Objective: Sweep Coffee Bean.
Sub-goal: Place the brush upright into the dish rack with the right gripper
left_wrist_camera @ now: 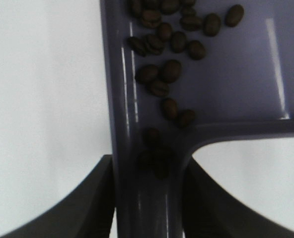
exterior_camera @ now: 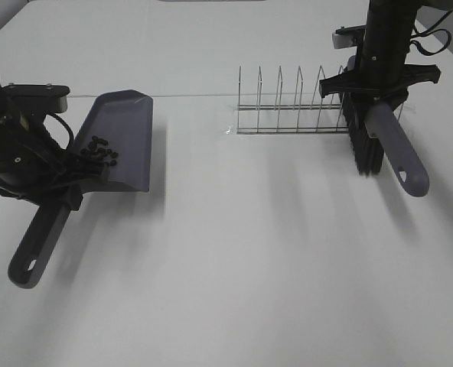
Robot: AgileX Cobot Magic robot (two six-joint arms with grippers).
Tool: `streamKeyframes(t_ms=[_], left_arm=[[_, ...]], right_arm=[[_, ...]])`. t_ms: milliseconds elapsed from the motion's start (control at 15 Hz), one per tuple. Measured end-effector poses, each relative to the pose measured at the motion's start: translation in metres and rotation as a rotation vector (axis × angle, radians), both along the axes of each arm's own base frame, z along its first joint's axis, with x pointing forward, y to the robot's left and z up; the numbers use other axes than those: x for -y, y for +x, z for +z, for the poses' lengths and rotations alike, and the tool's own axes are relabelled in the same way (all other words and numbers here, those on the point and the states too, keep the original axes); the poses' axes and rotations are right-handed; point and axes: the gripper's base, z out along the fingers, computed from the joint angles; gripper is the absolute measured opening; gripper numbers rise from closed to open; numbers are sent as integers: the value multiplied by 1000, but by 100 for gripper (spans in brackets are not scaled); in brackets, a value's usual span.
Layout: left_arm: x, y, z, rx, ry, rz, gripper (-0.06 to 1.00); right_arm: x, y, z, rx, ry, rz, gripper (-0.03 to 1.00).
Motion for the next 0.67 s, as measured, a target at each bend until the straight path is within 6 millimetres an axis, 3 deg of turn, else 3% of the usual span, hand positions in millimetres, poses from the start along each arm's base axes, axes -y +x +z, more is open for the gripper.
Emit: streamKeyframes(t_ms=[667], left_arm=[[0, 0, 0, 0, 0, 0, 37]], right_arm=[[11, 10, 1, 74, 53, 17, 34]])
